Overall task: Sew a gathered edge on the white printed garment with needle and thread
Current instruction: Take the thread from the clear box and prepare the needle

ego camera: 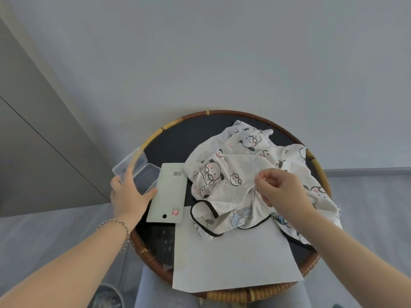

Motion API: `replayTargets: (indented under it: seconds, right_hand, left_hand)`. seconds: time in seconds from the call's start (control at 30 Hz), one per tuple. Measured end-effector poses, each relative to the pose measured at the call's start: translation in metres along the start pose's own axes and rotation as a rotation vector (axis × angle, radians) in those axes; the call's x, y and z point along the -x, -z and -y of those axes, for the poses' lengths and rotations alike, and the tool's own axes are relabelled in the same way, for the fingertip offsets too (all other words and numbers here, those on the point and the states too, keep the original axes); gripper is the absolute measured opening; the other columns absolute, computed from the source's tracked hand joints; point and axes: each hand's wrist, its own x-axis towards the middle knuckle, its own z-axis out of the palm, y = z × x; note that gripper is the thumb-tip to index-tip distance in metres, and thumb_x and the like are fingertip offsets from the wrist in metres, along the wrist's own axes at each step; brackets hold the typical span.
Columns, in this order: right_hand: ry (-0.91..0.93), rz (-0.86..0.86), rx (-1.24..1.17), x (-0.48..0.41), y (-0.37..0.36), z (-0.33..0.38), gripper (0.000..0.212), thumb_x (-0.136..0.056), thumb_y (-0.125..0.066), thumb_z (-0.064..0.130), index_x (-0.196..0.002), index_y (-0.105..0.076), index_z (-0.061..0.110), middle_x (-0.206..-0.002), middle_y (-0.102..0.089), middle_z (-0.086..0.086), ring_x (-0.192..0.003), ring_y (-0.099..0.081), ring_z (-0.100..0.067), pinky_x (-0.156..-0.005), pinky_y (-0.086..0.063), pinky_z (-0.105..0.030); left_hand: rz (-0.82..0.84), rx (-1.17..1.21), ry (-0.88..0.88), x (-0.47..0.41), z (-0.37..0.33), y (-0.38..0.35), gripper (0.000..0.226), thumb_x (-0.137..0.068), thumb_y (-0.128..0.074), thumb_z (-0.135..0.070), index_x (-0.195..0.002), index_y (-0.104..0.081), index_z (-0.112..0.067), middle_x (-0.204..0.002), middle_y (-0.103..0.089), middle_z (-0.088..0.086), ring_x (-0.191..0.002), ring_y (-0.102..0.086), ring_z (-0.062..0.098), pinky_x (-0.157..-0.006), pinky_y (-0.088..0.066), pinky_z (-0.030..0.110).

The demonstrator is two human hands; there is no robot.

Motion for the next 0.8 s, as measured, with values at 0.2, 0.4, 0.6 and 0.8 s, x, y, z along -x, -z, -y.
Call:
replayTargets:
  seconds: [0.2,0.4,0.6,0.8]
  right_hand:
    - [-0.080,0.026,-0.105,-0.001,-0.004,-0.001,0.019,-0.088,-0.053,0.009,-0.070,-0.057,0.013,-0.045,-0.044,0.006,-0.037,-0.038,-0.004,-0.044,-0.035,-0.012]
    - [-0.106,0.193,-0.373,0.006,-0.003,0.008,0.044,-0.091,-0.050,0.008,-0.050,-0.052,0.022,-0.047,-0.035,0.007,-0.041,-0.029,-0.008,-0.041,-0.029,-0.013]
    - [-0.034,0.274,-0.425,0.015,0.002,0.011,0.044,-0.090,-0.050,0.003,-0.051,-0.057,0.023,-0.048,-0.035,0.008,-0.045,-0.029,-0.008,-0.047,-0.030,-0.016]
    - [0.038,0.231,-0.312,0.022,0.006,0.006,0.023,-0.087,-0.055,0.004,-0.067,-0.061,0.014,-0.052,-0.046,0.008,-0.052,-0.039,-0.007,-0.052,-0.035,-0.014]
  left_hand:
    - [-0.087,-0.056,-0.243,0.016,-0.007,0.010,0.066,-0.071,-0.078,-0.030,-0.129,-0.046,-0.023,-0.152,-0.011,0.014,-0.139,-0.007,0.035,-0.111,-0.015,0.056]
    - [-0.103,0.141,-0.618,0.057,-0.072,0.019,0.047,-0.077,-0.058,-0.040,-0.117,-0.050,-0.018,-0.136,-0.039,0.009,-0.135,-0.024,0.018,-0.111,-0.019,0.036]
    - [0.355,0.448,-0.448,0.101,-0.146,0.032,0.003,-0.080,-0.066,-0.027,-0.079,-0.068,-0.029,-0.083,-0.067,-0.018,-0.089,-0.055,-0.009,-0.076,-0.037,0.002]
    - [0.428,0.429,-0.432,0.112,-0.153,0.029,0.010,-0.078,-0.070,-0.027,-0.085,-0.066,-0.033,-0.081,-0.066,-0.025,-0.086,-0.058,-0.009,-0.079,-0.037,0.002]
